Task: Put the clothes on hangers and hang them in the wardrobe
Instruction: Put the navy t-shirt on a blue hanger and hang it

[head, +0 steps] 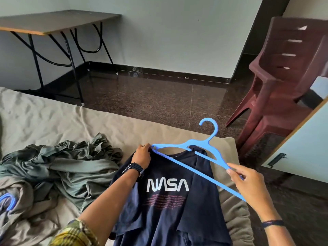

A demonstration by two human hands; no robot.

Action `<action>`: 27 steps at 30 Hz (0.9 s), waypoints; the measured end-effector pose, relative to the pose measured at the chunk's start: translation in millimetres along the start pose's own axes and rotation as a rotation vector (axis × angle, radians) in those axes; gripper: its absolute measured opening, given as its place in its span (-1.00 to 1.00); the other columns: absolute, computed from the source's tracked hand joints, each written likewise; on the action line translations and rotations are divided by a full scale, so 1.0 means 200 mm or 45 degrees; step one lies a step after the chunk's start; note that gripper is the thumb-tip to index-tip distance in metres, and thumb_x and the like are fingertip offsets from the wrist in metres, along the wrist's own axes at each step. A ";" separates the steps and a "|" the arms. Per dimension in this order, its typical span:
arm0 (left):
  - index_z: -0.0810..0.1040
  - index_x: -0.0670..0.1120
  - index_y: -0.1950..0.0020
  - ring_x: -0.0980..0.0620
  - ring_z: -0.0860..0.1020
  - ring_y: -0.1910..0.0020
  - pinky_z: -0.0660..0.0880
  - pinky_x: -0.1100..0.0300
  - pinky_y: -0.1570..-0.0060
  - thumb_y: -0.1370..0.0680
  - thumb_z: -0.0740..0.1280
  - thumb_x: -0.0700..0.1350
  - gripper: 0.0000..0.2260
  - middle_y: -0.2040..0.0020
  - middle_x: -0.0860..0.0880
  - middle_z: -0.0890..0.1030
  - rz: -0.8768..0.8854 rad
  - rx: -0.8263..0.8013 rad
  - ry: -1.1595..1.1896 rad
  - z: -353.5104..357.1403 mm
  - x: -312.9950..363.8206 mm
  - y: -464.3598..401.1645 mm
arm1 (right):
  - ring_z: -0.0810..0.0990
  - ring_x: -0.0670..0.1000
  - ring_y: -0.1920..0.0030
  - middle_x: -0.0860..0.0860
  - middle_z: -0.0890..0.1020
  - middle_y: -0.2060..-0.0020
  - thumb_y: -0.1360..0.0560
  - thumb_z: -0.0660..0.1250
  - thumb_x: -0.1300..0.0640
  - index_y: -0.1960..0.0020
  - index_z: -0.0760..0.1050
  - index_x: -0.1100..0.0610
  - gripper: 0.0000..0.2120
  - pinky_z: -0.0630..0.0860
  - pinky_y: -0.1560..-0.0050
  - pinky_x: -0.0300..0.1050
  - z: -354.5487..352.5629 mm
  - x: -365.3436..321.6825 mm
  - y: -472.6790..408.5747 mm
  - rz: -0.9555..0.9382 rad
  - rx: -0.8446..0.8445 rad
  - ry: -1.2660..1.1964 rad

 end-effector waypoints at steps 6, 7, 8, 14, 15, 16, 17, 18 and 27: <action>0.56 -0.22 -0.03 -0.22 0.53 -0.03 0.35 0.14 0.03 -0.53 0.27 -0.28 -0.87 -0.02 -0.22 0.56 0.016 0.020 0.151 -0.06 -0.04 0.01 | 0.64 -0.07 -0.03 -0.14 0.69 0.03 -0.49 0.39 0.09 -0.11 0.65 0.02 -0.80 0.57 -0.08 0.00 -0.07 -0.02 -0.06 -0.049 -0.068 0.046; 0.56 -0.21 -0.03 -0.22 0.53 -0.02 0.34 0.14 0.02 -0.53 0.29 -0.27 -0.88 0.00 -0.22 0.56 0.034 0.031 0.166 -0.07 -0.04 0.02 | 0.64 -0.07 -0.02 -0.14 0.69 0.04 -0.49 0.39 0.09 -0.11 0.65 0.01 -0.80 0.57 -0.06 0.00 -0.08 -0.02 -0.07 -0.055 -0.067 0.053; 0.56 -0.20 -0.02 -0.21 0.53 -0.01 0.35 0.13 0.01 -0.53 0.30 -0.26 -0.89 0.01 -0.21 0.56 0.043 0.056 0.191 -0.09 -0.06 0.03 | 0.65 -0.07 -0.02 -0.15 0.69 0.05 -0.48 0.39 0.09 -0.10 0.65 0.00 -0.80 0.57 -0.05 -0.01 -0.09 -0.02 -0.08 -0.063 -0.065 0.060; 0.60 -0.15 0.04 0.01 0.50 0.12 0.35 0.29 0.05 -0.50 0.36 -0.28 -0.92 0.11 -0.03 0.54 0.246 0.065 0.307 -0.17 -0.02 0.11 | 0.63 -0.14 0.01 -0.18 0.69 0.05 -0.49 0.39 0.08 -0.12 0.64 -0.04 -0.79 0.54 -0.03 -0.12 -0.09 -0.10 -0.12 -0.136 -0.182 0.162; 0.61 -0.14 0.05 0.03 0.50 0.13 0.36 0.32 0.04 -0.50 0.36 -0.29 -0.91 0.11 -0.01 0.53 0.283 0.043 0.318 -0.18 0.00 0.12 | 0.63 -0.15 -0.02 -0.18 0.69 0.03 -0.49 0.40 0.07 -0.12 0.64 -0.04 -0.79 0.54 -0.06 -0.11 -0.08 -0.13 -0.12 -0.157 -0.209 0.170; 0.61 -0.14 0.05 0.04 0.51 0.12 0.35 0.38 0.03 -0.50 0.36 -0.29 -0.91 0.10 0.01 0.52 0.310 0.027 0.328 -0.18 0.02 0.13 | 0.63 -0.15 -0.04 -0.19 0.68 0.01 -0.49 0.40 0.06 -0.11 0.64 -0.04 -0.79 0.55 -0.09 -0.08 -0.08 -0.15 -0.13 -0.175 -0.225 0.179; 0.61 -0.13 0.05 0.05 0.51 0.10 0.33 0.42 0.02 -0.51 0.36 -0.28 -0.91 0.09 0.02 0.53 0.338 0.019 0.335 -0.19 0.03 0.14 | 0.62 -0.16 -0.06 -0.20 0.68 0.00 -0.49 0.40 0.06 -0.11 0.64 -0.04 -0.80 0.55 -0.10 -0.05 -0.08 -0.18 -0.14 -0.193 -0.231 0.187; 0.60 -0.11 0.04 0.06 0.52 0.08 0.32 0.41 0.00 -0.51 0.36 -0.27 -0.91 0.07 0.02 0.53 0.365 0.012 0.343 -0.20 0.04 0.16 | 0.62 -0.15 -0.06 -0.20 0.68 0.00 -0.49 0.40 0.06 -0.10 0.64 -0.04 -0.80 0.56 -0.10 -0.02 -0.09 -0.19 -0.16 -0.201 -0.232 0.193; 0.49 0.26 0.14 0.10 0.55 0.15 0.46 0.25 0.01 -0.54 0.33 -0.22 -0.68 0.11 0.07 0.55 0.589 0.027 0.533 -0.40 0.17 0.25 | 0.60 -0.11 0.07 -0.13 0.64 0.12 -0.51 0.38 0.15 -0.10 0.64 0.01 -0.81 0.48 -0.04 -0.19 0.12 -0.43 -0.27 -0.280 -0.441 0.090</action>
Point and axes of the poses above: each hand's wrist, its own y-axis away from the middle knuckle, its own z-axis out of the palm, x = y × z, the point moved 6 cm from there along -y, towards the middle knuckle
